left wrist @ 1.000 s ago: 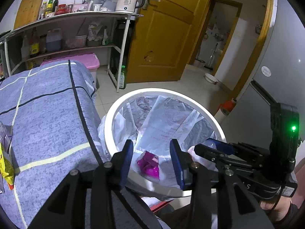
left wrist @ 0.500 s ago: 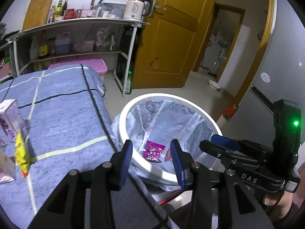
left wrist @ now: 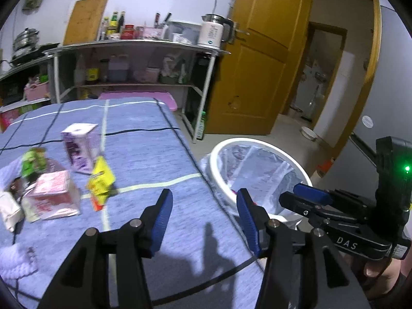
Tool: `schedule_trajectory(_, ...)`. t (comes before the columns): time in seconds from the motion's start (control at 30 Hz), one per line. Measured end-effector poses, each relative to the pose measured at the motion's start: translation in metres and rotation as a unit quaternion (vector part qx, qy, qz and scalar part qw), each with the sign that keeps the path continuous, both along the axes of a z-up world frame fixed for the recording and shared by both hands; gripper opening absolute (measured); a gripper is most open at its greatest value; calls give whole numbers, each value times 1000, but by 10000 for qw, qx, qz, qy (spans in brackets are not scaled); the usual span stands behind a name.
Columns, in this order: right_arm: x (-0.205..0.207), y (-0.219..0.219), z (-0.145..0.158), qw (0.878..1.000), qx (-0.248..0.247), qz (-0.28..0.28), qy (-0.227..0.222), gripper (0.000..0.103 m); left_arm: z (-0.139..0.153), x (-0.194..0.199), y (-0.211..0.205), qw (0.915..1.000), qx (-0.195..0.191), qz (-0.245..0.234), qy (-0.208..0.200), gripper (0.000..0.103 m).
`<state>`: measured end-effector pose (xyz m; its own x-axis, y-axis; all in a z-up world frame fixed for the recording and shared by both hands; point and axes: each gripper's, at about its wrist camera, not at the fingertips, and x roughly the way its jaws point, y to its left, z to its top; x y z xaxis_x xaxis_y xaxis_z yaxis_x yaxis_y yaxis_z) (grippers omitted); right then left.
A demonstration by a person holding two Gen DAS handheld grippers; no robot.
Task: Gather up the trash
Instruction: 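Move both tools back over the table toward the remaining trash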
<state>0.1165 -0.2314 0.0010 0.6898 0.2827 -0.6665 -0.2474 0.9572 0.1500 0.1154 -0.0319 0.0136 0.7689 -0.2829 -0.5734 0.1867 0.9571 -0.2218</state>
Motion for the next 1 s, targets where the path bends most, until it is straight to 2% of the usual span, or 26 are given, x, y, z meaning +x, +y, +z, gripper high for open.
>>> schedule_trajectory(0.3,-11,39,3,9990,-27,452,-44,42,-1,-28,30,9992,99,370,-107,54)
schedule_trajectory(0.63,-15,72,-2,9964,-14,847,27,47,-9,-51,62,9959,286,843,-136,56)
schedule_trajectory(1.0,-10,104,-8,9924,-36,1220,128,49,-21,-71,124,9840,533,1694,-104,64)
